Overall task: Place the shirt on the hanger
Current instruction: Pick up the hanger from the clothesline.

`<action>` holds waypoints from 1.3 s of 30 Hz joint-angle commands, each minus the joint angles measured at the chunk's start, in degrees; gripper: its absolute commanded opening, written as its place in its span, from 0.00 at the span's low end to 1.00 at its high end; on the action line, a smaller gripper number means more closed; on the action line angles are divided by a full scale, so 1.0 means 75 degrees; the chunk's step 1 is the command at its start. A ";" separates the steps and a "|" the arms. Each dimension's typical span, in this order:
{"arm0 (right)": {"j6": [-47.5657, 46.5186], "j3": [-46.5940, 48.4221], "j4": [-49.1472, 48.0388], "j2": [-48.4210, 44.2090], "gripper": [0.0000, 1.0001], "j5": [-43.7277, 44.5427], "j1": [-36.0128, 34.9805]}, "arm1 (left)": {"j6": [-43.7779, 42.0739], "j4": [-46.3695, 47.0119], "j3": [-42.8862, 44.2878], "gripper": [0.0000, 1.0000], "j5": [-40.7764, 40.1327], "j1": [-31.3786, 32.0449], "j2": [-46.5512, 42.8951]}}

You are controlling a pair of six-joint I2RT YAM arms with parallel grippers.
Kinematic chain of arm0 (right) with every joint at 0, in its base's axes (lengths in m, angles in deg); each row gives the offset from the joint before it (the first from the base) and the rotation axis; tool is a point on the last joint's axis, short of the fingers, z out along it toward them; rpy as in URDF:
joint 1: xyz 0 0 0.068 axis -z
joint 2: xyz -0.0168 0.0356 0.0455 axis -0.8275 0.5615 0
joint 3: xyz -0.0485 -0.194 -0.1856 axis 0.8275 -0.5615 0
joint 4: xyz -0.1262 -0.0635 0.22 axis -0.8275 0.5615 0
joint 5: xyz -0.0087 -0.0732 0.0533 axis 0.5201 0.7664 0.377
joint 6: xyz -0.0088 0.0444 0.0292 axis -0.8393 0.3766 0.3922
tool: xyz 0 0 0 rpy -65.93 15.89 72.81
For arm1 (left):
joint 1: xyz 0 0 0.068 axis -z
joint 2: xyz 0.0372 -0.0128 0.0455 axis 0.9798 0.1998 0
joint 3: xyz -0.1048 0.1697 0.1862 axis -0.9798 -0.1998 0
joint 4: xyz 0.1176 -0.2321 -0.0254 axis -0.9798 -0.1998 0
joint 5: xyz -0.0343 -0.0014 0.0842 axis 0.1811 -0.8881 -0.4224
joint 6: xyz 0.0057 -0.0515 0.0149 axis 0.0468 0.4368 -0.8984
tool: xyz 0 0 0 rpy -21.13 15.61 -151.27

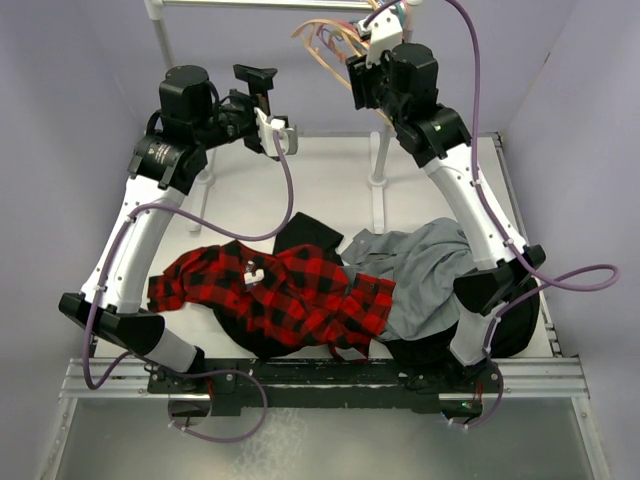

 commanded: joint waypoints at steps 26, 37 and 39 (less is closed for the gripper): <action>-0.1144 -0.0621 -0.1108 -0.0727 0.75 0.1447 -0.0233 | -0.0615 0.0099 -0.0312 0.99 -0.0071 -0.0075 -0.0154; -0.1375 -0.0828 -0.1121 -0.1209 0.73 0.1410 -0.0397 | -0.0683 0.0130 -0.0361 0.99 -0.0083 -0.0079 -0.0143; -0.1439 -0.0834 -0.1099 -0.1210 0.73 0.1415 -0.0397 | -0.0688 0.0139 -0.0364 0.99 -0.0076 -0.0078 -0.0144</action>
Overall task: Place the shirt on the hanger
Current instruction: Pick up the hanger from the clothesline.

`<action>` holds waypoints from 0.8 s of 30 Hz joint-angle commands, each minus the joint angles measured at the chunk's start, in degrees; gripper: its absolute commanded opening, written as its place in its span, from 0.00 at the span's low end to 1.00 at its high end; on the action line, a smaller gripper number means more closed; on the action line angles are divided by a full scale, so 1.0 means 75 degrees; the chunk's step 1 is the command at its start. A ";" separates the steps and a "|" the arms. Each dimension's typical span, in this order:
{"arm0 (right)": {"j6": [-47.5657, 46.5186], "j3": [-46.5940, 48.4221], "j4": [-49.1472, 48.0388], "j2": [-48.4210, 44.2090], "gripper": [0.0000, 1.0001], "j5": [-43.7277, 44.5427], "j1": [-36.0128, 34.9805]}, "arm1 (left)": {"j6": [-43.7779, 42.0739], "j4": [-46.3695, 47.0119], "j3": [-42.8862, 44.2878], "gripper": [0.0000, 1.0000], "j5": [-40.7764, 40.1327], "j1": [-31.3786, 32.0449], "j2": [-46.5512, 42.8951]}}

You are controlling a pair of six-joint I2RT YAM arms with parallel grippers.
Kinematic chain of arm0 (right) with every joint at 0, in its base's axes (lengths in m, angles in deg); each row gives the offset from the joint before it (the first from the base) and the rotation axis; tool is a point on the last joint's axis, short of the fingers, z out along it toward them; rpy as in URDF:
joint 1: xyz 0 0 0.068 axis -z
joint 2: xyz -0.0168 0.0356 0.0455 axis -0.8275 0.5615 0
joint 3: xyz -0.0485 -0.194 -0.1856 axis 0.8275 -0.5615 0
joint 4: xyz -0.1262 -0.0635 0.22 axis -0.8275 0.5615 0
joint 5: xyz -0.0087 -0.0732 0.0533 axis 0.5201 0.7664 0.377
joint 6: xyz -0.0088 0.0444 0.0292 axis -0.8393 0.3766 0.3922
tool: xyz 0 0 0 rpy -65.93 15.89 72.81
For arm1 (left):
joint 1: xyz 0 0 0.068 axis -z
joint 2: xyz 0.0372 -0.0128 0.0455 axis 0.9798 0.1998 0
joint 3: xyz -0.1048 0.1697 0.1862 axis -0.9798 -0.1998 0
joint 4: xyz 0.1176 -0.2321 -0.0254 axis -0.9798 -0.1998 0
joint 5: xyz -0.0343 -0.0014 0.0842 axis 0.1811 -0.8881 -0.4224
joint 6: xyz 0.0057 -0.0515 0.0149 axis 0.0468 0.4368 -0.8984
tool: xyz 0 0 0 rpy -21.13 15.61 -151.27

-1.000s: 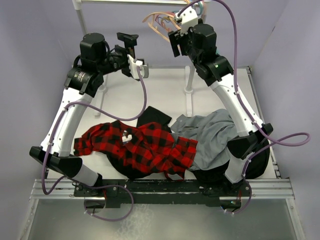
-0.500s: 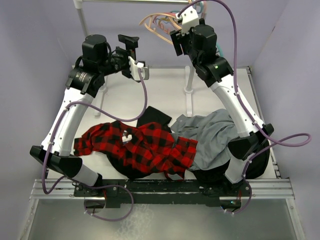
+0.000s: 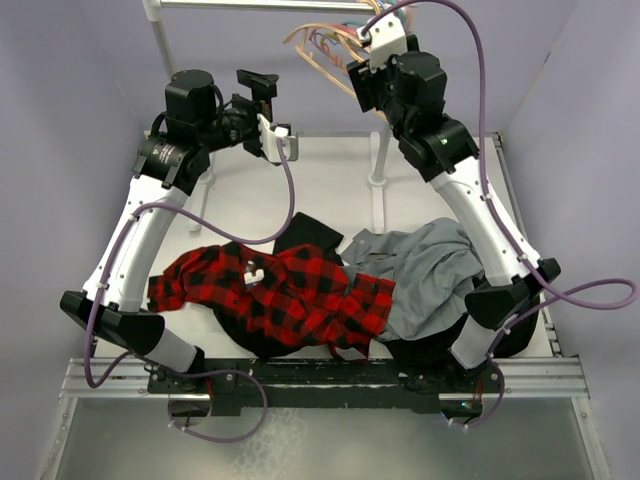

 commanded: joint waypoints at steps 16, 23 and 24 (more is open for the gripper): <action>-0.0491 0.0588 -0.0375 0.0320 0.66 0.0080 -0.0035 | -0.0244 0.0336 -0.0221 0.99 -0.0088 -0.0054 -0.0221; -0.0783 0.0976 -0.0329 0.0767 0.60 0.0562 -0.0035 | -0.0319 0.0374 -0.0267 1.00 -0.0111 -0.0049 -0.0207; -0.0848 0.0978 -0.0350 0.0807 0.56 0.0633 -0.0034 | -0.0323 0.0369 -0.0263 0.99 -0.0104 -0.0054 -0.0205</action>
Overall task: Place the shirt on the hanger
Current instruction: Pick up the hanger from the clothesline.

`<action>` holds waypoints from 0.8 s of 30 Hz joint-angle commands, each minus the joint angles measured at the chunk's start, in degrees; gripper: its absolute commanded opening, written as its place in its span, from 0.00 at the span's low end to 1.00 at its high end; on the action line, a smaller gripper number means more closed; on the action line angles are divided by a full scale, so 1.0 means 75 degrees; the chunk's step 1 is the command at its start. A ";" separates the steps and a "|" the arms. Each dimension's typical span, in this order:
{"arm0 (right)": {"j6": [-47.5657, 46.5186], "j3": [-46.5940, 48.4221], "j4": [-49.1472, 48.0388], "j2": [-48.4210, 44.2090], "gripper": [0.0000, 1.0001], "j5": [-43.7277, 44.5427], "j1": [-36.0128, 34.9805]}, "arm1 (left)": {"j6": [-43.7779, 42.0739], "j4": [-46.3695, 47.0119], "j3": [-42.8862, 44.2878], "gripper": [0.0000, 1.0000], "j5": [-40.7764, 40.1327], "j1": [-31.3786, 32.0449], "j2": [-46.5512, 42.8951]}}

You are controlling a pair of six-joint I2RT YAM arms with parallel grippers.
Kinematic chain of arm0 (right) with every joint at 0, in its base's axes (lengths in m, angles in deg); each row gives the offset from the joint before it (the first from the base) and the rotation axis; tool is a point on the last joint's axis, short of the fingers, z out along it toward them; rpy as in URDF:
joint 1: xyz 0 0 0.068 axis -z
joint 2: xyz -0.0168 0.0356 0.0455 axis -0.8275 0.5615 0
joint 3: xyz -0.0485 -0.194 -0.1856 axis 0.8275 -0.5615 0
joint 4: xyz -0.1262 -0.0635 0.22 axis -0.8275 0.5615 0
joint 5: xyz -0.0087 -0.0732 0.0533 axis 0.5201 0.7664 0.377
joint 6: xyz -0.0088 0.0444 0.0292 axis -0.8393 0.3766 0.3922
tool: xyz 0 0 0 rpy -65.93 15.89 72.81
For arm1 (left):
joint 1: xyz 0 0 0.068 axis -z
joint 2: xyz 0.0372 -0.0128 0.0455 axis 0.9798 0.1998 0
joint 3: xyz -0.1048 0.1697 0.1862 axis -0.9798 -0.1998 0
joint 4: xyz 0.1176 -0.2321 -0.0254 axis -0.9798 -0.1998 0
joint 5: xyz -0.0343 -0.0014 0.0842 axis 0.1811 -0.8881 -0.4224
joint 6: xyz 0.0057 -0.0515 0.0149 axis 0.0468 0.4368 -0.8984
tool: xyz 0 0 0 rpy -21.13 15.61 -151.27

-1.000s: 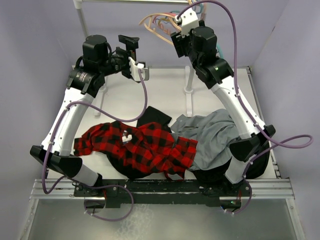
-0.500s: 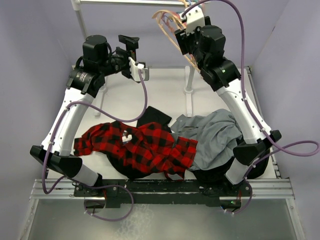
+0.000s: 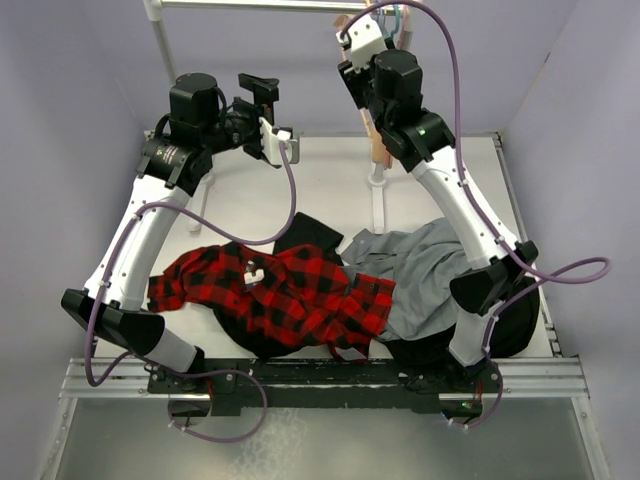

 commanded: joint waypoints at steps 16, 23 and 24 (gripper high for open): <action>-0.0324 0.0320 -0.0247 -0.0256 0.04 0.0478 -0.0032 | -0.0163 0.0471 -0.0028 1.00 -0.0089 -0.0060 -0.0149; -0.0320 0.0196 -0.0287 -0.0575 0.00 0.0283 -0.0072 | 0.0059 0.0855 -0.0124 0.99 -0.0395 -0.0053 -0.0226; -0.0379 0.0149 -0.0318 -0.0618 0.00 0.0216 -0.0130 | 0.0091 0.0880 -0.0097 0.99 -0.0426 -0.0062 -0.0232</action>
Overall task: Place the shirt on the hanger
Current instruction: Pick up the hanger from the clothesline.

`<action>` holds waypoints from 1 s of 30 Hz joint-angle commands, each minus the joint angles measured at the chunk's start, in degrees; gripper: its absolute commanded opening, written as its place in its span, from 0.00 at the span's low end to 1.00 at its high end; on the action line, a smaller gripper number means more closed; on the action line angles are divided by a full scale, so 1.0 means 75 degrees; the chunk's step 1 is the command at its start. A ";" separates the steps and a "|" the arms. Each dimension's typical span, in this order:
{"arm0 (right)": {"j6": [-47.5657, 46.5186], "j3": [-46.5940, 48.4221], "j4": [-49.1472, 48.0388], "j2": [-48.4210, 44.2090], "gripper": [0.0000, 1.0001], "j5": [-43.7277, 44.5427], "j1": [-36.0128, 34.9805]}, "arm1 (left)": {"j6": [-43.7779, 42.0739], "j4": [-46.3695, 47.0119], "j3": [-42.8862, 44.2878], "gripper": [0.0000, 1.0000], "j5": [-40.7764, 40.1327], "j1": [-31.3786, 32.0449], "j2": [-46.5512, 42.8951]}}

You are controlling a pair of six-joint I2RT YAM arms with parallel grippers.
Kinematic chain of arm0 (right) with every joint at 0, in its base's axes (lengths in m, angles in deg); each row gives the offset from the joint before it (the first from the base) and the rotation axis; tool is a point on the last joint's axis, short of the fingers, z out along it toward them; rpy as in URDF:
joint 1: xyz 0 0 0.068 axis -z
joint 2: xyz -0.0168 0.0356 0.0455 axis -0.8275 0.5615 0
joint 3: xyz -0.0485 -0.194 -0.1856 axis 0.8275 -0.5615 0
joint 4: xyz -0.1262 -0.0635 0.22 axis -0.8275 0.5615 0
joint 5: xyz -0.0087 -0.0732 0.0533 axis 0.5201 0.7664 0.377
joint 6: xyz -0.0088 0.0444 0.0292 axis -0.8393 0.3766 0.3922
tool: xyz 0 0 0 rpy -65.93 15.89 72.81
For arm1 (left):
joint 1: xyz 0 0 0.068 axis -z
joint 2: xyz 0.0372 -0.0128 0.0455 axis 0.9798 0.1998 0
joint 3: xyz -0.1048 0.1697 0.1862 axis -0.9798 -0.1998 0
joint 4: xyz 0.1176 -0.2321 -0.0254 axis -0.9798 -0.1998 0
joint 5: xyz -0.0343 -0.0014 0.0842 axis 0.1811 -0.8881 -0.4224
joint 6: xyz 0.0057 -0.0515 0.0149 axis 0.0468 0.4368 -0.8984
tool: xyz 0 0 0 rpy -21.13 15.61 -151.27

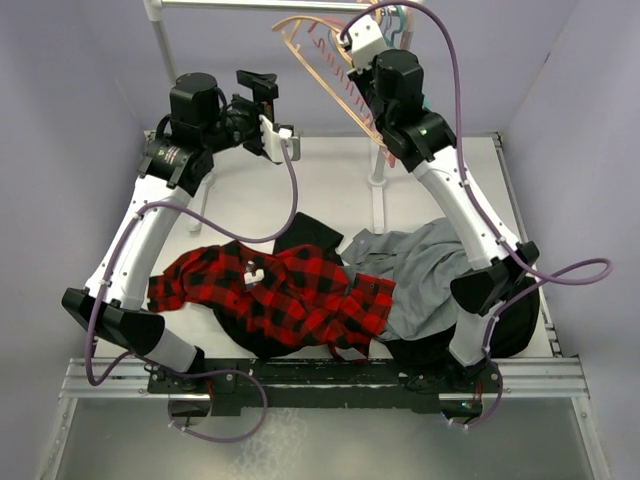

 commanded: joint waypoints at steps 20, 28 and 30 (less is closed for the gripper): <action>-0.2156 -0.2417 -0.2789 -0.1755 0.00 -0.1530 -0.0918 | 0.4295 0.0405 0.0549 0.99 0.2709 -0.1877 -0.0294; -0.2354 -0.2311 -0.2724 -0.1692 0.00 -0.1684 -0.0933 | 0.6133 0.1864 0.0801 1.00 0.5034 -0.2541 0.0236; -0.2454 -0.2304 -0.2681 -0.1690 0.00 -0.1822 -0.0936 | 0.6497 0.2396 0.0827 1.00 0.5020 -0.2533 0.0439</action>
